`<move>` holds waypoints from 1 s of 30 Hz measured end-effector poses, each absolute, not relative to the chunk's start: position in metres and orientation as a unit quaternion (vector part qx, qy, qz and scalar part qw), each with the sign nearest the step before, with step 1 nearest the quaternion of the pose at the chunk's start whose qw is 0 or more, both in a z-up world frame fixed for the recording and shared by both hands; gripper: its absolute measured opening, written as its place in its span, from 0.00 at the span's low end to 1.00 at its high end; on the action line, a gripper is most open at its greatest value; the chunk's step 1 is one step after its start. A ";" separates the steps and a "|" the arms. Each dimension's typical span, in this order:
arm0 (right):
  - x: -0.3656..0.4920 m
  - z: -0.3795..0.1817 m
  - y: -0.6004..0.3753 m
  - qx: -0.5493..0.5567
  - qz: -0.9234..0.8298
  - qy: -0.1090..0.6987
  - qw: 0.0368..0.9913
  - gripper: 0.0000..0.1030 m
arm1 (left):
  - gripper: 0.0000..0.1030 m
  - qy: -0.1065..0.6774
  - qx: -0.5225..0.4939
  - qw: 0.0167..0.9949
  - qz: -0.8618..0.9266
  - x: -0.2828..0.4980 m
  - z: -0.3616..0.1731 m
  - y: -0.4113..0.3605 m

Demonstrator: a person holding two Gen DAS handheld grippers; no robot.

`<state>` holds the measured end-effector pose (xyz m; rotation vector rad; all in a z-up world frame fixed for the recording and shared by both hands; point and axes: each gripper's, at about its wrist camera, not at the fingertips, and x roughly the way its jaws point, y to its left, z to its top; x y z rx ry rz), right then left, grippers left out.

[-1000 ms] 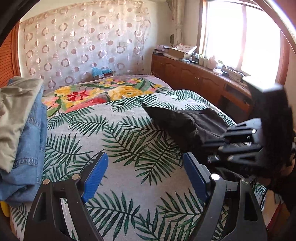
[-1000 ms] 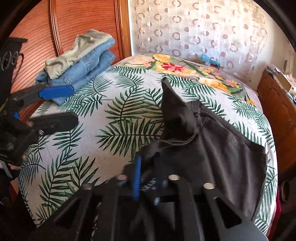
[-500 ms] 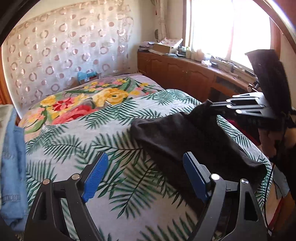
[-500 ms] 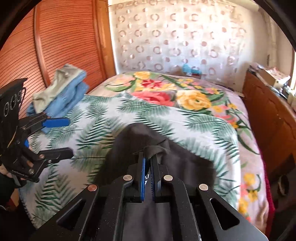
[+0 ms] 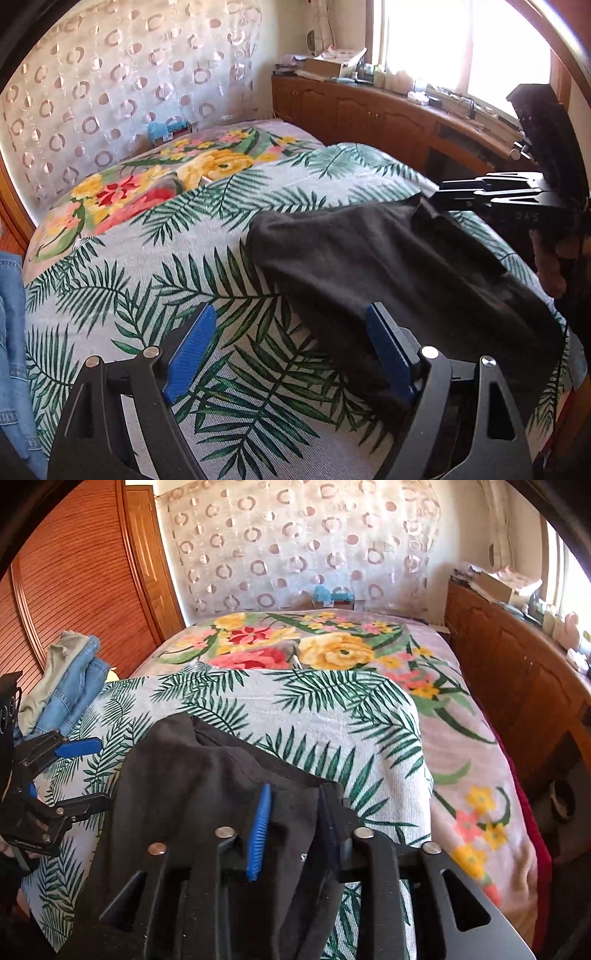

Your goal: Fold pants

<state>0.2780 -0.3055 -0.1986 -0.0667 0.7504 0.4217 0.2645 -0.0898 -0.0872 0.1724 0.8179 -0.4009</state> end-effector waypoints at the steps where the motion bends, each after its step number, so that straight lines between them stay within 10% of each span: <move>1: 0.282 -0.200 -0.307 -0.032 0.204 0.367 0.907 0.35 | 0.81 0.396 0.084 0.894 -0.193 0.266 -0.089 -0.090; 19: 0.299 -0.210 -0.307 -0.057 0.200 0.388 0.898 0.35 | 0.81 0.413 0.068 0.887 -0.196 0.270 -0.095 -0.088; 21: 0.302 -0.214 -0.311 -0.056 0.192 0.390 0.899 0.10 | 0.81 0.405 0.063 0.891 -0.197 0.271 -0.087 -0.086; 30: 0.299 -0.215 -0.327 -0.031 0.173 0.370 0.912 0.05 | 0.71 0.398 0.038 0.893 -0.206 0.309 -0.064 -0.085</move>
